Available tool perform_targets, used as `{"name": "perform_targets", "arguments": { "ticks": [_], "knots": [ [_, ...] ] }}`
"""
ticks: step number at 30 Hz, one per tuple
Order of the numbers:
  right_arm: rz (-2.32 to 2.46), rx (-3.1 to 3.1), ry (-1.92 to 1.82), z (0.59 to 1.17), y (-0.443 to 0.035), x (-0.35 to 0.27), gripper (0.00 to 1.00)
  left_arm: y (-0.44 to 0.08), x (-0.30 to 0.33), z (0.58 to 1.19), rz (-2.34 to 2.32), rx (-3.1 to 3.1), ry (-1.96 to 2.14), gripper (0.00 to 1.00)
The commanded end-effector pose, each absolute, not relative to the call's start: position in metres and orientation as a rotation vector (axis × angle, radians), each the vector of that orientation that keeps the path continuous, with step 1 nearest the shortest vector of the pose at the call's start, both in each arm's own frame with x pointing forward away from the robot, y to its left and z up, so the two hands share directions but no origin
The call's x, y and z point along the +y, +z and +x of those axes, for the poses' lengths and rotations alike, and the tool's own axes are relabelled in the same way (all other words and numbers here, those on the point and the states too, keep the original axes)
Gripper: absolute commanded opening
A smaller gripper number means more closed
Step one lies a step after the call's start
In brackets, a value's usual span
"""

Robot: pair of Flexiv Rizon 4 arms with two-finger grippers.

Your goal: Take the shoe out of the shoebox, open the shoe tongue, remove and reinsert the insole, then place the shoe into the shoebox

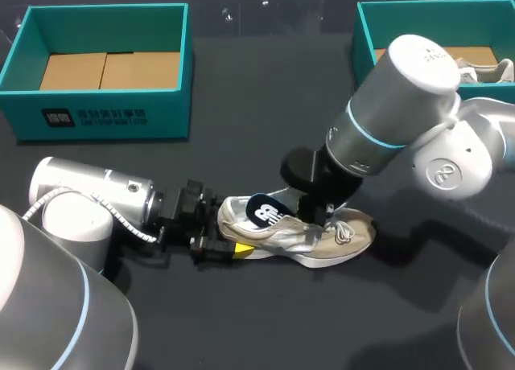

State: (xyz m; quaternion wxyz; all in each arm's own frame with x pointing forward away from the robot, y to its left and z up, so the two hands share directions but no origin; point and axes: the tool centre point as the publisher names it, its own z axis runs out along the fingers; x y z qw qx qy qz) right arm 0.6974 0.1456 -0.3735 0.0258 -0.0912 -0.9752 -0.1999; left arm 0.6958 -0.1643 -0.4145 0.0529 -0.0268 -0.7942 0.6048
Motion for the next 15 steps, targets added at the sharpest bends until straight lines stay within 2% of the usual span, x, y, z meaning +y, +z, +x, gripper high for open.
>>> {"name": "perform_targets", "arguments": {
  "ticks": [1,15],
  "knots": [
    [-0.235,-2.983,-0.808,0.697,-0.369,0.135,0.00,-0.417,-0.166,0.696,-0.081,-2.416,1.836,0.00],
    [0.090,-2.985,-0.792,0.701,-0.336,0.183,0.00,-0.417,-0.166,0.696,-0.081,-2.416,1.836,0.00]
  ]
}}
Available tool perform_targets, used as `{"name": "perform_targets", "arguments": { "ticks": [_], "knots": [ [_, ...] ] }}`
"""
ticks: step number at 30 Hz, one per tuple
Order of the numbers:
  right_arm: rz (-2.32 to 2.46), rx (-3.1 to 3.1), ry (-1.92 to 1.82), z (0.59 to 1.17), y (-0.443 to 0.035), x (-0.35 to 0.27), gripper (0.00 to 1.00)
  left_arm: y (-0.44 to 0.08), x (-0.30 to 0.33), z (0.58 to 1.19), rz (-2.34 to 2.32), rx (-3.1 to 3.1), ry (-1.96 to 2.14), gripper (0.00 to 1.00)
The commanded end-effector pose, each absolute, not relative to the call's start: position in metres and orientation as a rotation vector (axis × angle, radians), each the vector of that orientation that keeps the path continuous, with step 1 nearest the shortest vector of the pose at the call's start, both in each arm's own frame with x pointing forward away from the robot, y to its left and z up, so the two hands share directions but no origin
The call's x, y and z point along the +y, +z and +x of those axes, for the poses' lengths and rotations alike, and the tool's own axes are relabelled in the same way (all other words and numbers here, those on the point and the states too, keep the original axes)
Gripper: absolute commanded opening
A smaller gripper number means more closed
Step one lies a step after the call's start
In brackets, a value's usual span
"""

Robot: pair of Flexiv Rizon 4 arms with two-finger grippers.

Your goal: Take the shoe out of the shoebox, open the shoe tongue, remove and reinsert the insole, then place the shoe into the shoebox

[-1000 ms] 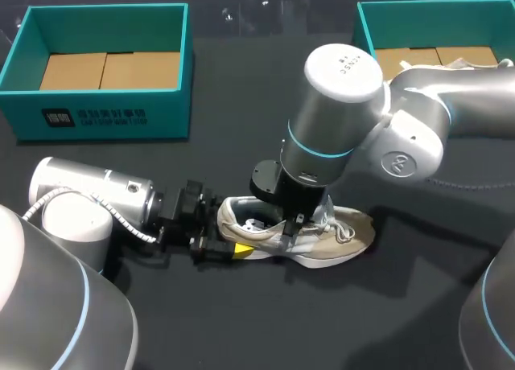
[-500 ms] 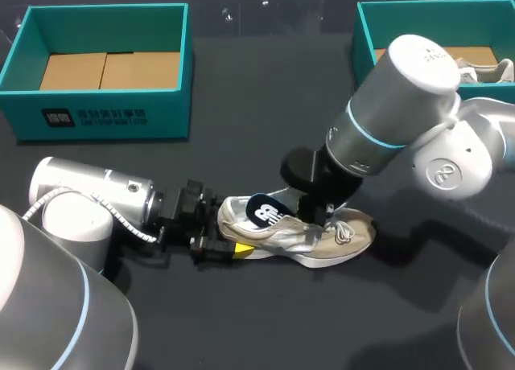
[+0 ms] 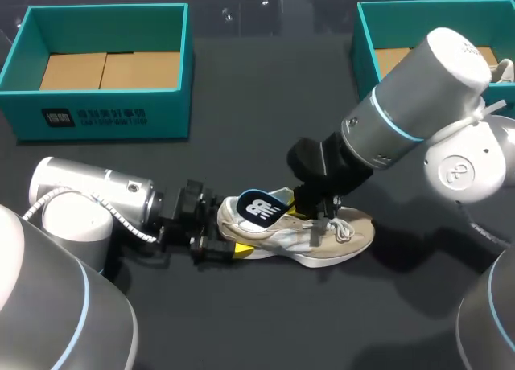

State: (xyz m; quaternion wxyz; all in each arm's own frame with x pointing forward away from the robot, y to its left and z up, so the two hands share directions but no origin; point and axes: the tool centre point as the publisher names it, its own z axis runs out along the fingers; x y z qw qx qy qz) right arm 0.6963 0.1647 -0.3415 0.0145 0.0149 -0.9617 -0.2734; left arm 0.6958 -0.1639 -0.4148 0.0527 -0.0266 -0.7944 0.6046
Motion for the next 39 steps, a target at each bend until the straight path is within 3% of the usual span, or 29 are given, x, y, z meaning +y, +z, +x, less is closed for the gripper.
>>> {"name": "perform_targets", "arguments": {
  "ticks": [1,21,25,26,32,39],
  "knots": [
    [0.116,-2.980,-0.792,0.701,-0.335,0.187,0.00,-0.417,-0.166,0.696,-0.081,-2.416,1.836,0.00],
    [0.237,-2.834,-0.747,0.696,-0.323,0.222,0.00,-0.417,-0.166,0.696,-0.081,-2.416,1.836,0.00],
    [0.196,-2.784,-0.730,0.700,-0.324,0.222,0.38,-0.417,-0.166,0.696,-0.081,-2.416,1.836,0.00],
    [0.188,-2.778,-0.726,0.700,-0.324,0.222,0.41,-0.417,-0.166,0.696,-0.081,-2.416,1.836,0.00],
    [0.125,-2.725,-0.719,0.706,-0.325,0.218,0.48,-0.417,-0.166,0.696,-0.081,-2.416,1.836,0.00],
    [0.037,-2.654,-0.699,0.713,-0.326,0.220,0.48,-0.417,-0.166,0.696,-0.081,-2.416,1.836,0.00]
  ]
}}
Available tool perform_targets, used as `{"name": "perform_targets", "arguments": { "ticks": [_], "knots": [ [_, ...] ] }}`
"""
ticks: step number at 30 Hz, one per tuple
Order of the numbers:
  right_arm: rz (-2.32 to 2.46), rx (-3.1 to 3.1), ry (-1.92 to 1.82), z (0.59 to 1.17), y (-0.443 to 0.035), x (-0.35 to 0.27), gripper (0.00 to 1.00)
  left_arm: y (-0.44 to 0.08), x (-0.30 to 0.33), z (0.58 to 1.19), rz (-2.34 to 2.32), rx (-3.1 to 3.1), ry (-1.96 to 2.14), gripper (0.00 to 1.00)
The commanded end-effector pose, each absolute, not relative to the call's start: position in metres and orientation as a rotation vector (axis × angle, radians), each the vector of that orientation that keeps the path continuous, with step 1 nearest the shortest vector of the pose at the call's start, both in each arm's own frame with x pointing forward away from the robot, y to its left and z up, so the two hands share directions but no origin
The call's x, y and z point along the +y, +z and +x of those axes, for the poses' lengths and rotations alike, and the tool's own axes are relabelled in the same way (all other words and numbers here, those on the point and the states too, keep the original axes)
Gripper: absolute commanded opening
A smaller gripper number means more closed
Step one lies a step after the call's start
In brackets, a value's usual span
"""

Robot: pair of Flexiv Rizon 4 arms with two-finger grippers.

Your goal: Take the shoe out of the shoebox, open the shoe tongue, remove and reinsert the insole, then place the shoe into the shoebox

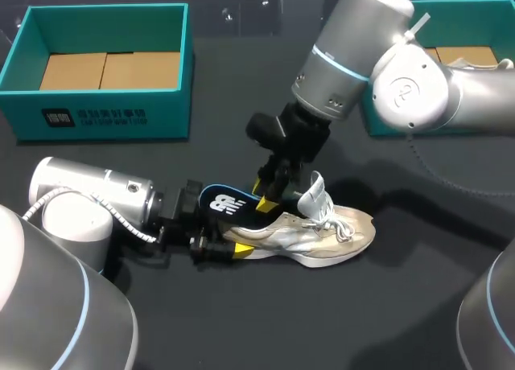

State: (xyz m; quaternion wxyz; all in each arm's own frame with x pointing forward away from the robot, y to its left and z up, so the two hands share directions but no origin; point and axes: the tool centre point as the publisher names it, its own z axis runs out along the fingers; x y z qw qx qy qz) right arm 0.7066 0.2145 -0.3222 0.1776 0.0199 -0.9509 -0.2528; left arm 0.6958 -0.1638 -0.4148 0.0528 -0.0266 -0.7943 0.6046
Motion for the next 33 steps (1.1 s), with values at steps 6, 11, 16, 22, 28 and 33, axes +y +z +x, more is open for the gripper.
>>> {"name": "perform_targets", "arguments": {
  "ticks": [6,11,16,22,28,33],
  "knots": [
    [-0.017,-2.576,-0.658,0.714,-0.330,0.223,0.47,-0.417,-0.166,0.696,-0.081,-2.416,1.836,0.00],
    [-0.004,-2.544,-0.691,0.708,-0.330,0.225,0.50,-0.417,-0.166,0.696,-0.081,-2.416,1.836,0.00],
    [0.003,-2.518,-0.724,0.702,-0.333,0.225,0.59,-0.417,-0.166,0.696,-0.081,-2.416,1.836,0.00],
    [0.003,-2.490,-0.758,0.692,-0.339,0.226,0.49,-0.417,-0.166,0.696,-0.081,-2.416,1.836,0.00],
    [0.009,-2.473,-0.779,0.689,-0.343,0.231,0.45,-0.417,-0.166,0.696,-0.081,-2.416,1.836,0.00],
    [0.023,-2.465,-0.803,0.689,-0.345,0.235,0.44,-0.417,-0.166,0.696,-0.081,-2.416,1.836,0.00]
  ]
}}
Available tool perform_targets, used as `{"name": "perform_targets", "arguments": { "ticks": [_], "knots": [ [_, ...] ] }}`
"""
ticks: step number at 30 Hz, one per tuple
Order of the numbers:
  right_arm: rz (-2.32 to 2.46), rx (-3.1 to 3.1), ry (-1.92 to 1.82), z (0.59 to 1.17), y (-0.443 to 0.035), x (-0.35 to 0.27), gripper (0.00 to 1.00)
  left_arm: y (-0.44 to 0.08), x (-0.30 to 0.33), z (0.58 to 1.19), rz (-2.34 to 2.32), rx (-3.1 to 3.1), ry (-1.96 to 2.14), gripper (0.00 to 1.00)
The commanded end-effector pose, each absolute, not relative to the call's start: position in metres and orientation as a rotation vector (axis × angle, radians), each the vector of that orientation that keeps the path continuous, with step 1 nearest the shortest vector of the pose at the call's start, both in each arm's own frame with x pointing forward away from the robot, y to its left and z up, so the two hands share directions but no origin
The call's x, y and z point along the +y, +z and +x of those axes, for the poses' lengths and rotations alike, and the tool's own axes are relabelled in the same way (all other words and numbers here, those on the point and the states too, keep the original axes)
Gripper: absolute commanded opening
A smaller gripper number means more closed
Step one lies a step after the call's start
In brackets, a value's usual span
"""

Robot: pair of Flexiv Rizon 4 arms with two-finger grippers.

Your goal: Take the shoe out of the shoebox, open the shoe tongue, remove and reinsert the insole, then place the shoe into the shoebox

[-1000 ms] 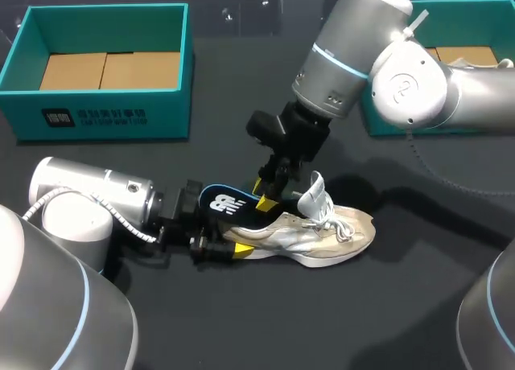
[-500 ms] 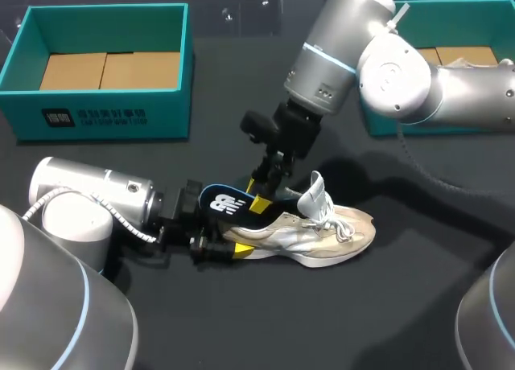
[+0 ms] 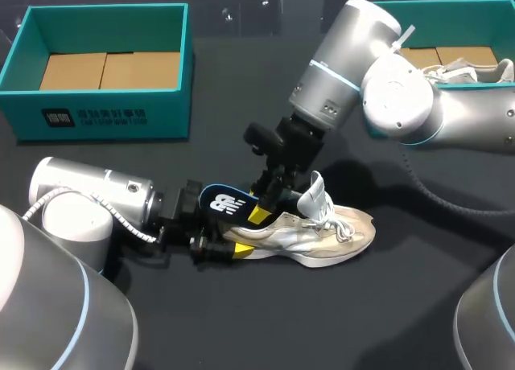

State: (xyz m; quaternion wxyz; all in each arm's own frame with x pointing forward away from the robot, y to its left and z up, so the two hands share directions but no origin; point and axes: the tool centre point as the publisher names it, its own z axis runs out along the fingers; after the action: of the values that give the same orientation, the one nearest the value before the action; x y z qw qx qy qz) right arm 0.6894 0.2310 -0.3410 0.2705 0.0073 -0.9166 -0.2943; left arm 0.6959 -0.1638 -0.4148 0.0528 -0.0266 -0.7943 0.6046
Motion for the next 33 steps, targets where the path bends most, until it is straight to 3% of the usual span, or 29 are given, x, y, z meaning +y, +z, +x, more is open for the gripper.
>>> {"name": "perform_targets", "arguments": {
  "ticks": [1,2,4,5,21,33],
  "knots": [
    [0.024,-2.464,-0.804,0.689,-0.345,0.236,0.41,-0.417,-0.166,0.696,-0.081,-2.416,1.836,0.00],
    [0.026,-2.463,-0.807,0.689,-0.346,0.237,0.34,-0.417,-0.166,0.696,-0.081,-2.416,1.836,0.00],
    [0.031,-2.461,-0.811,0.689,-0.345,0.238,0.04,-0.417,-0.166,0.696,-0.081,-2.416,1.836,0.00],
    [0.036,-2.463,-0.813,0.689,-0.345,0.239,0.00,-0.417,-0.166,0.696,-0.081,-2.416,1.836,0.00],
    [0.128,-2.576,-0.878,0.680,-0.297,0.262,0.00,-0.417,-0.166,0.696,-0.081,-2.416,1.836,0.00],
    [0.128,-2.576,-0.878,0.680,-0.297,0.262,0.00,-0.417,-0.166,0.696,-0.081,-2.416,1.836,0.00]
  ]
}}
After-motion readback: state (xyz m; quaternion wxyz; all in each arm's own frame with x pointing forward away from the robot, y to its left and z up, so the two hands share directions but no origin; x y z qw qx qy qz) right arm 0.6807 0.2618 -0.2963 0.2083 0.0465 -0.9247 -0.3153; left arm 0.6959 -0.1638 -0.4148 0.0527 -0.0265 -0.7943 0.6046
